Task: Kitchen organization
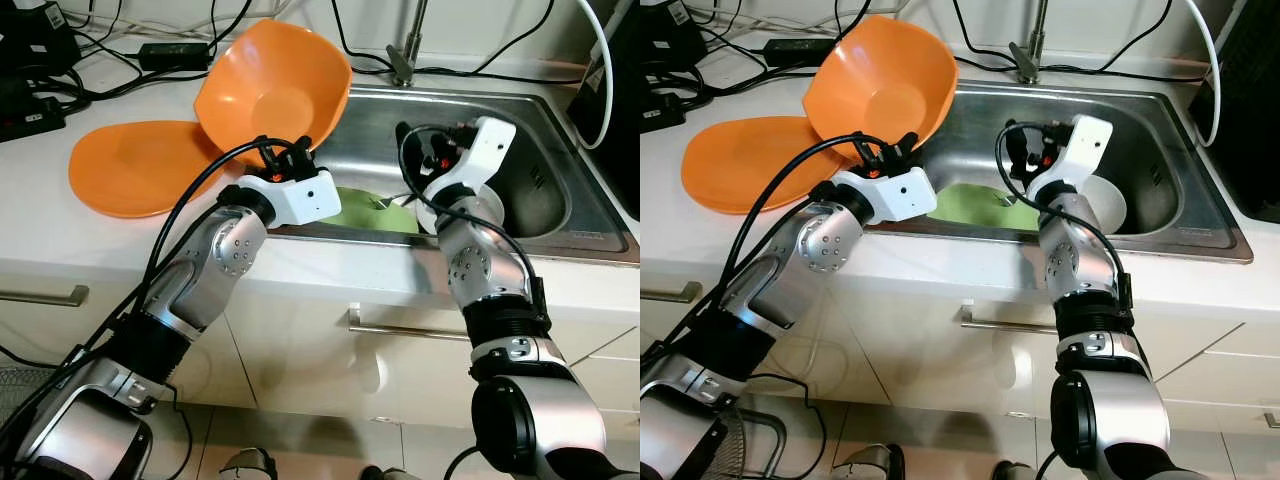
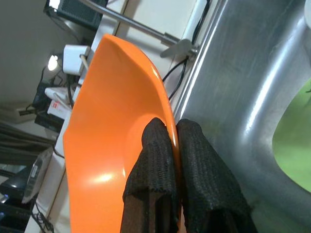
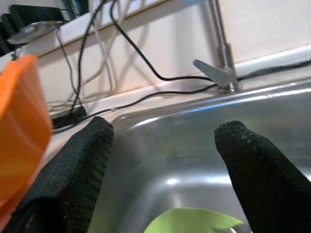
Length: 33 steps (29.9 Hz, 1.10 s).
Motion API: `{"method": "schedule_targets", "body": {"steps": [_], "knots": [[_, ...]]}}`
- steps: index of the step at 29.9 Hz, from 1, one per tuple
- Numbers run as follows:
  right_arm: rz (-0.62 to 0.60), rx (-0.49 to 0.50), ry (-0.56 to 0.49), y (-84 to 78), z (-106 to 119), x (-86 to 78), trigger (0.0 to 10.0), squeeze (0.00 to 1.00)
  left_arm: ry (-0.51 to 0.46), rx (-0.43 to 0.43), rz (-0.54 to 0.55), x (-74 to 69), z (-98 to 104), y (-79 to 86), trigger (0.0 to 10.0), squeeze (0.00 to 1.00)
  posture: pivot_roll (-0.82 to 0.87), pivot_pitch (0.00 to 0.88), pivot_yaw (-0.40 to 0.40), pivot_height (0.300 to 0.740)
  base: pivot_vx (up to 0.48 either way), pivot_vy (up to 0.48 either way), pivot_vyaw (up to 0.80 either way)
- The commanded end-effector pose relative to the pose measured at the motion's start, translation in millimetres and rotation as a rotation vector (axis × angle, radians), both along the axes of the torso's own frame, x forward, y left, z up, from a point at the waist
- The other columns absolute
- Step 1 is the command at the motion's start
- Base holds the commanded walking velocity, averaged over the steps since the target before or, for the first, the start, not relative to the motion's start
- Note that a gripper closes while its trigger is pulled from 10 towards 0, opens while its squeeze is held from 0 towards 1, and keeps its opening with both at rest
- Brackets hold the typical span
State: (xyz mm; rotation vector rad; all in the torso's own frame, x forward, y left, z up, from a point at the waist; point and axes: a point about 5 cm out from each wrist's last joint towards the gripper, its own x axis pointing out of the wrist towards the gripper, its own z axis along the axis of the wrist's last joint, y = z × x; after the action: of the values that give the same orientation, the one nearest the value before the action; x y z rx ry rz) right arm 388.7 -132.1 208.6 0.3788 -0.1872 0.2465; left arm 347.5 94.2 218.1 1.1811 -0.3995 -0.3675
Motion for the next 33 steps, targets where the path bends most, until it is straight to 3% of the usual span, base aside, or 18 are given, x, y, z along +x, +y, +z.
{"method": "schedule_targets", "body": {"steps": [1, 5, 9, 15, 33], "knots": [[0.02, -0.002, -0.011, 1.3, 6, -0.5, 10.0, 0.0, -0.025, 0.017, -0.028, -1.2, 5, -4.8, 10.0, 0.0, 0.06, 0.038, 0.011, 0.74, 0.0, 0.0, 0.0], [0.08, 0.052, -0.009, 5.6, 13, -2.6, 10.0, 0.0, -0.019, 0.02, -0.038, -1.1, 3, -6.3, 10.0, 0.0, 0.06, 0.037, 0.013, 0.74, 0.0, 0.0, 0.0], [0.129, 0.004, -0.007, 13.7, 15, -5.3, 10.0, 0.0, -0.008, 0.026, -0.053, -0.9, 2, -8.4, 10.0, 0.0, 0.06, 0.036, 0.012, 0.74, 0.0, 0.0, 0.0], [0.17, 0.043, 0.012, 20.7, 16, -8.2, 10.0, 0.0, -0.002, 0.029, -0.067, -0.4, 0, -11.4, 10.0, 0.0, 0.06, 0.042, 0.012, 0.74, 0.0, 0.0, 0.0], [0.23, 0.068, 0.071, 34.1, 10, -13.1, 10.0, 0.0, -0.004, 0.042, -0.106, -2.9, -1, -19.3, 10.0, 0.0, 0.07, 0.054, 0.01, 0.74, 0.0, 0.0, 0.0]]}}
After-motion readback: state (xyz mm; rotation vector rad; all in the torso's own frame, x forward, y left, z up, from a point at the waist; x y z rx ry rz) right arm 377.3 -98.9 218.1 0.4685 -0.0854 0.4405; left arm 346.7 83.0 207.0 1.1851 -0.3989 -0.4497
